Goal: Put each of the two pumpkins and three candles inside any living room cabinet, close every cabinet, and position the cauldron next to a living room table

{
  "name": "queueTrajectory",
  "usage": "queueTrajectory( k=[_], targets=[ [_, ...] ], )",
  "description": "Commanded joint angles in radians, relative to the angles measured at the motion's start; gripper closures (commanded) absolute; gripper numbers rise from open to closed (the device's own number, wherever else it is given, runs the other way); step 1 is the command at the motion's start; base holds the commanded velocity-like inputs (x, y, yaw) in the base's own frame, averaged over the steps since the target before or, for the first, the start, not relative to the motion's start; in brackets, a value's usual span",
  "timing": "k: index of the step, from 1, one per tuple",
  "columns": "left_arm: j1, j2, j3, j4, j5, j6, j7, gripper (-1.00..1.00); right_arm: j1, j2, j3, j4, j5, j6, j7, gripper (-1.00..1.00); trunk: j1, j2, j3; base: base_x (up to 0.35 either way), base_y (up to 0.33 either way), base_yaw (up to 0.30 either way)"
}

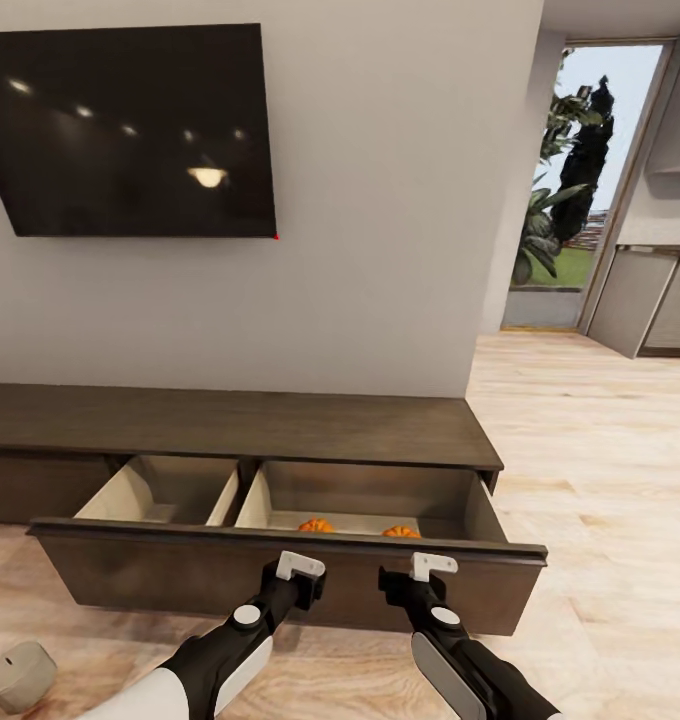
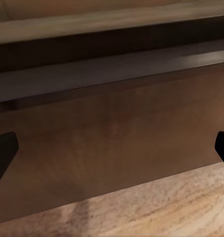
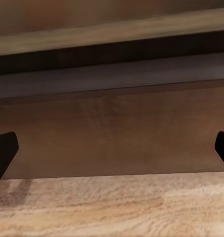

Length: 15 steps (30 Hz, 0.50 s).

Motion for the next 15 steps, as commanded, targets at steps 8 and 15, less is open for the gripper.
queueTrajectory(
  k=[8, 15],
  targets=[
    [-0.001, 0.000, -0.009, -0.001, 0.009, -0.005, 0.009, -1.00, -0.001, -0.001, 0.005, -0.002, -0.003, 0.004, -0.008, -1.00, 0.000, 0.000, -0.001, 0.000, 0.000, 0.000],
    [-0.001, 0.001, -0.008, -0.001, 0.009, -0.005, 0.009, -1.00, -0.001, -0.001, 0.005, -0.002, -0.004, 0.004, -0.008, -1.00, 0.002, -0.002, -0.024, 0.000, 0.000, 0.000]
  ],
)
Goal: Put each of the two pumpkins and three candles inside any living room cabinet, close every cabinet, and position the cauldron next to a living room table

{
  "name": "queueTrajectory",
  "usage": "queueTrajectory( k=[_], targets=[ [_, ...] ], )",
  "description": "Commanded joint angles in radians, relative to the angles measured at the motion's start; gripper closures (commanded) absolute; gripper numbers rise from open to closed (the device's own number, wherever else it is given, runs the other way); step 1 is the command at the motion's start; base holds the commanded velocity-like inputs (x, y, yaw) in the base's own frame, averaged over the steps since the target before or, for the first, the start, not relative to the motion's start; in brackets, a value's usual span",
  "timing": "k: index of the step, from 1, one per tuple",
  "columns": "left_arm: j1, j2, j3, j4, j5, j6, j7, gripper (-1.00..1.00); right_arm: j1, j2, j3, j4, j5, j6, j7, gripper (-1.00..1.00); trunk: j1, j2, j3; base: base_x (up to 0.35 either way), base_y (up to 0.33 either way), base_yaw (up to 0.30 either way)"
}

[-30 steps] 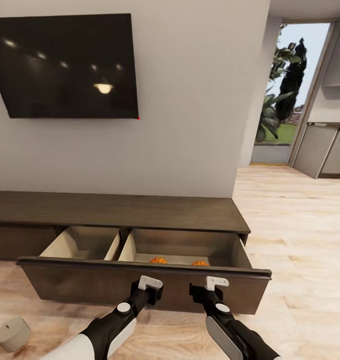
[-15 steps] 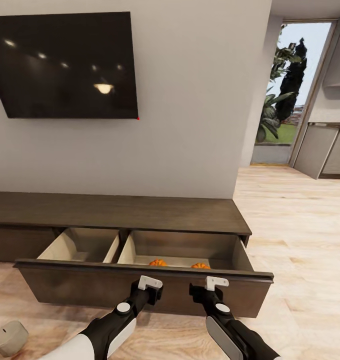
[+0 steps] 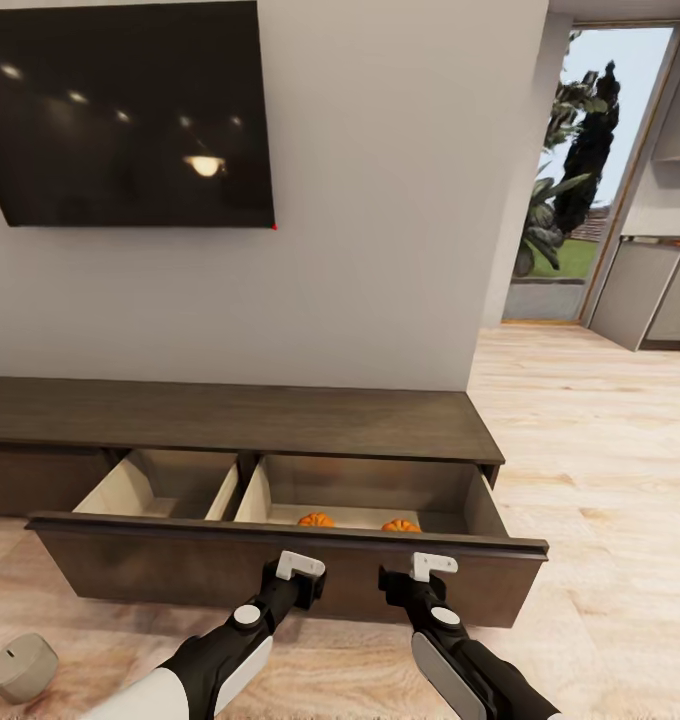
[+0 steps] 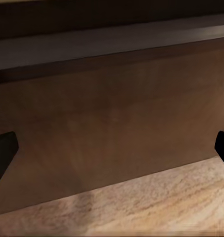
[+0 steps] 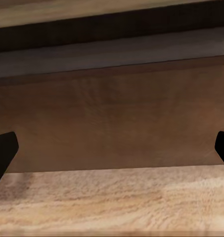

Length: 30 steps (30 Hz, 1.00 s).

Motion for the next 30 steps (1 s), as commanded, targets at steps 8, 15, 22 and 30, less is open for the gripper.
queueTrajectory(
  k=[8, 15, 22, 30],
  targets=[
    [-0.001, 0.000, -0.009, 0.000, 0.007, -0.005, 0.008, -1.00, -0.001, -0.001, 0.005, -0.003, -0.004, 0.004, -0.008, -1.00, 0.003, -0.002, -0.032, 0.000, 0.000, 0.000],
    [-0.001, 0.001, -0.009, 0.000, 0.007, -0.005, 0.008, -1.00, -0.001, -0.001, 0.005, -0.002, -0.004, 0.004, -0.008, -1.00, 0.004, -0.003, -0.036, 0.000, 0.000, 0.000],
    [-0.001, 0.000, -0.008, 0.000, 0.008, -0.005, 0.008, -1.00, -0.001, 0.000, 0.005, -0.002, -0.002, 0.004, -0.008, -1.00, 0.004, -0.003, -0.036, 0.056, 0.000, 0.000],
    [-0.001, 0.000, -0.009, 0.000, 0.008, -0.005, 0.005, -1.00, -0.001, 0.000, 0.006, -0.002, -0.002, 0.004, -0.008, -1.00, 0.004, -0.003, -0.036, 0.102, 0.000, 0.000]
  ],
)
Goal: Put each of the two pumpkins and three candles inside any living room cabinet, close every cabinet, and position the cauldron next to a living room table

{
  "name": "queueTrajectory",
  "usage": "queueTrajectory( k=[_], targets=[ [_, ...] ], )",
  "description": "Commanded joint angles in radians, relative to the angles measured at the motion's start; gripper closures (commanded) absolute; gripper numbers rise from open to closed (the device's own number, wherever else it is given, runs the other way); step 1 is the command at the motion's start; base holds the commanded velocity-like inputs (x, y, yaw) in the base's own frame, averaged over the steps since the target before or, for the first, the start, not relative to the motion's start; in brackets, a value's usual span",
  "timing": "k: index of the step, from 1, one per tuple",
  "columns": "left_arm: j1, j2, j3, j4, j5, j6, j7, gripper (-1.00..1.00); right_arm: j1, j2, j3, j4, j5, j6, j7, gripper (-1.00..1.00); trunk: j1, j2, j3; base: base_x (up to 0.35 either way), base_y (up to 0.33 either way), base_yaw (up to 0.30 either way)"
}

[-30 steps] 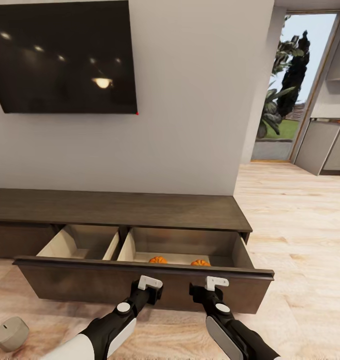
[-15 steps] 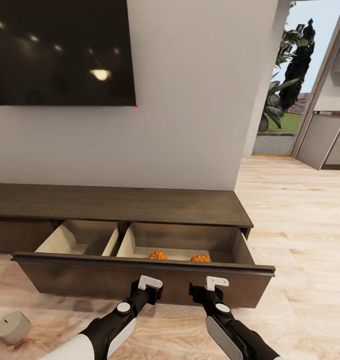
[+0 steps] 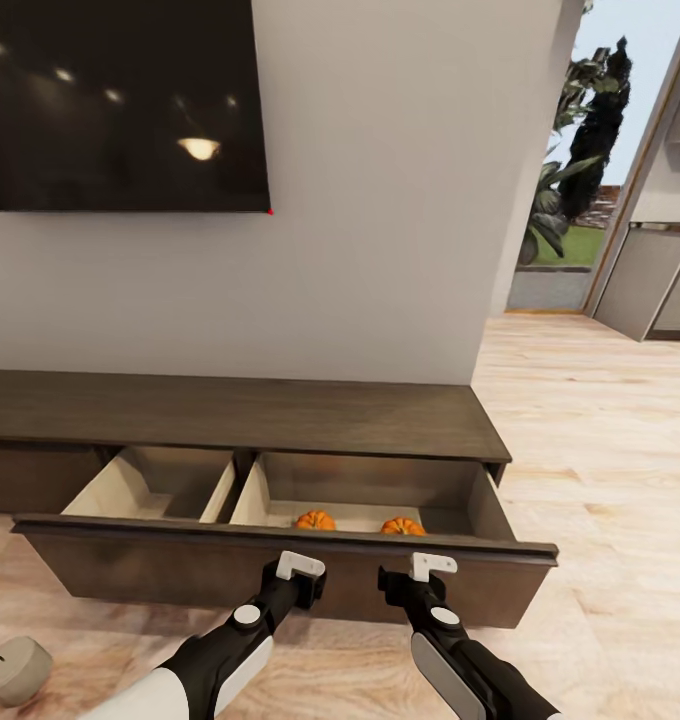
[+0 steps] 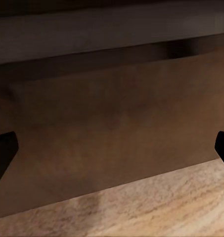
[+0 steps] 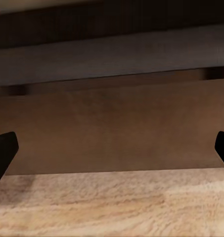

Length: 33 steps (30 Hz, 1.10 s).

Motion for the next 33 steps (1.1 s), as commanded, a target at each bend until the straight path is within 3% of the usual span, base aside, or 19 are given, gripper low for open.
queueTrajectory(
  k=[1, 33],
  targets=[
    [-0.001, 0.000, -0.008, 0.001, 0.006, -0.005, 0.008, -1.00, -0.001, -0.001, 0.005, -0.002, -0.004, 0.004, -0.008, -1.00, 0.000, 0.000, -0.001, 0.068, 0.000, 0.000],
    [-0.001, 0.001, -0.008, 0.000, 0.008, -0.005, 0.009, -1.00, -0.001, -0.003, 0.005, -0.002, -0.004, 0.004, -0.008, -1.00, 0.000, 0.000, -0.001, 0.013, 0.000, 0.000]
  ],
)
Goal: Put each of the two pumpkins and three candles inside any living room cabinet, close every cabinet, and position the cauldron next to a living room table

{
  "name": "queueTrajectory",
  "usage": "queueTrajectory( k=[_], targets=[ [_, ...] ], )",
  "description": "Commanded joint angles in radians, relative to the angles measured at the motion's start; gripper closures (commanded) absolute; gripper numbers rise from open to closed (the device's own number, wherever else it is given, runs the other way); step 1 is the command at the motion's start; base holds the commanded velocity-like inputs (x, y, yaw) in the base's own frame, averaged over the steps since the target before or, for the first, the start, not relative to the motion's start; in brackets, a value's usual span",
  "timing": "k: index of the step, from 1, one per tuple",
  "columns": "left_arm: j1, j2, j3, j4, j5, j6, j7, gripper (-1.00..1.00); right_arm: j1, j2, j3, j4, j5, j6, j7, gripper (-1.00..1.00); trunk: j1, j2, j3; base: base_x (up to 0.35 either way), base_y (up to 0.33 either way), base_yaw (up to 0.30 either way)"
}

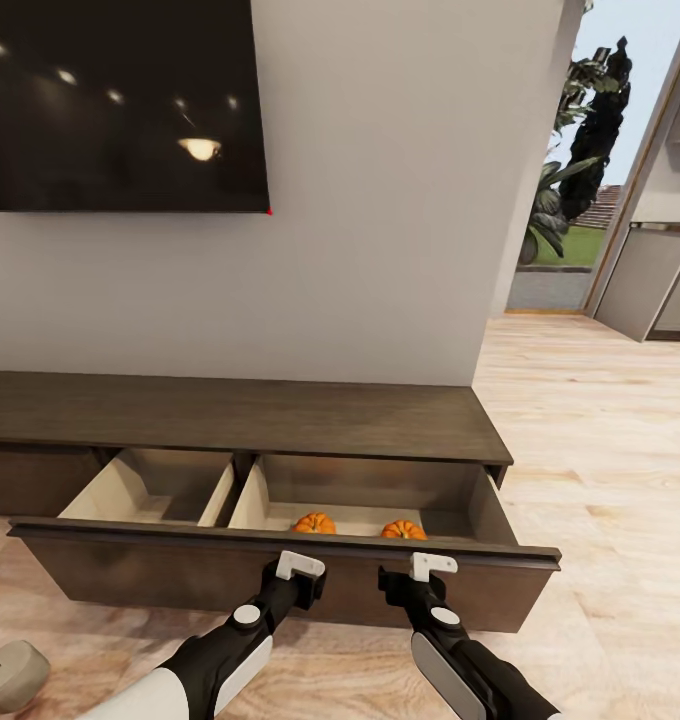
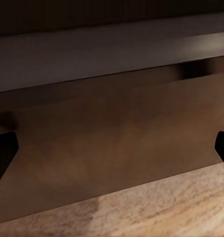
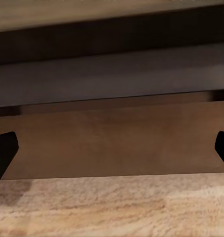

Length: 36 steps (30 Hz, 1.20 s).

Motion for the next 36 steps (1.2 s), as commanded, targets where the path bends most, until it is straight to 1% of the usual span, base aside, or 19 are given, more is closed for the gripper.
queueTrajectory(
  k=[1, 9, 23, 36],
  targets=[
    [-0.001, 0.000, -0.008, 0.000, 0.007, -0.005, 0.007, -1.00, -0.001, -0.001, 0.004, -0.002, -0.004, 0.004, -0.008, -1.00, 0.000, 0.000, -0.001, 0.000, 0.000, 0.000],
    [-0.001, 0.001, -0.009, -0.001, 0.007, -0.005, 0.006, -1.00, -0.001, -0.001, 0.005, -0.002, -0.004, 0.004, -0.008, -1.00, 0.000, 0.000, -0.001, 0.000, 0.000, 0.000],
    [-0.001, 0.000, -0.009, 0.001, 0.006, -0.005, 0.005, -1.00, -0.001, -0.001, 0.005, -0.002, -0.004, 0.004, -0.008, -1.00, 0.006, -0.004, -0.055, 0.000, 0.000, 0.000],
    [-0.001, 0.000, -0.009, 0.000, 0.005, -0.005, 0.005, -1.00, -0.001, -0.001, 0.005, -0.002, -0.004, 0.004, -0.007, -1.00, 0.006, -0.004, -0.055, 0.010, 0.004, 0.000]
  ],
)
